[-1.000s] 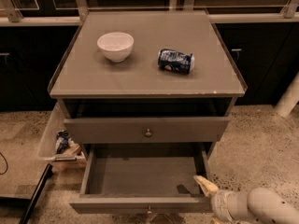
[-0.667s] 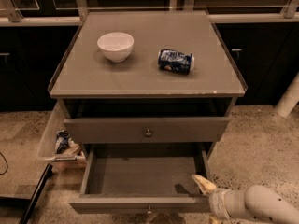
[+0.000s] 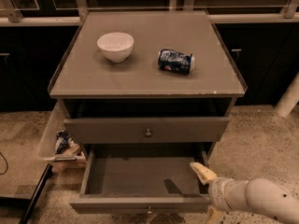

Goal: Open middle drawer

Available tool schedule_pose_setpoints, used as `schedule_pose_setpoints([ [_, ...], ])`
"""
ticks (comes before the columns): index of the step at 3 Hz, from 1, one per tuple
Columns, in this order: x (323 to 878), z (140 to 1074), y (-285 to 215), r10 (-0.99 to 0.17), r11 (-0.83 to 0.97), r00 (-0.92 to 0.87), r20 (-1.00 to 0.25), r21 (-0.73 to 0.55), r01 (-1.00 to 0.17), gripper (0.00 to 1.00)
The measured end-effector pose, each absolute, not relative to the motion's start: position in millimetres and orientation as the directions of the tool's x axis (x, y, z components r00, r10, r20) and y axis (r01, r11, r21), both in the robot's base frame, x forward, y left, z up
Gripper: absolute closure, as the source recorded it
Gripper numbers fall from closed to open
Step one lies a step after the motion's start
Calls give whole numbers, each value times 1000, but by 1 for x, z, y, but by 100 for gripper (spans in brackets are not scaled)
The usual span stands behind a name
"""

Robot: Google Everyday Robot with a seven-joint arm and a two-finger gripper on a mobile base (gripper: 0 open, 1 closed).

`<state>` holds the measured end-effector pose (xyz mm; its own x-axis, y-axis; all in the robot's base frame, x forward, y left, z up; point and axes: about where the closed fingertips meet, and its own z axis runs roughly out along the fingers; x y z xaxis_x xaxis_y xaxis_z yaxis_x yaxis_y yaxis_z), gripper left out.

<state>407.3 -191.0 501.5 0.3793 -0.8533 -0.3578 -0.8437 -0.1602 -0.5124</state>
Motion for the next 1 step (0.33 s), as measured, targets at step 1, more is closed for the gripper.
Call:
schedule_pose_setpoints([
  [1, 409, 507, -192, -856, -167, 384, -346, -518, -839, 0],
])
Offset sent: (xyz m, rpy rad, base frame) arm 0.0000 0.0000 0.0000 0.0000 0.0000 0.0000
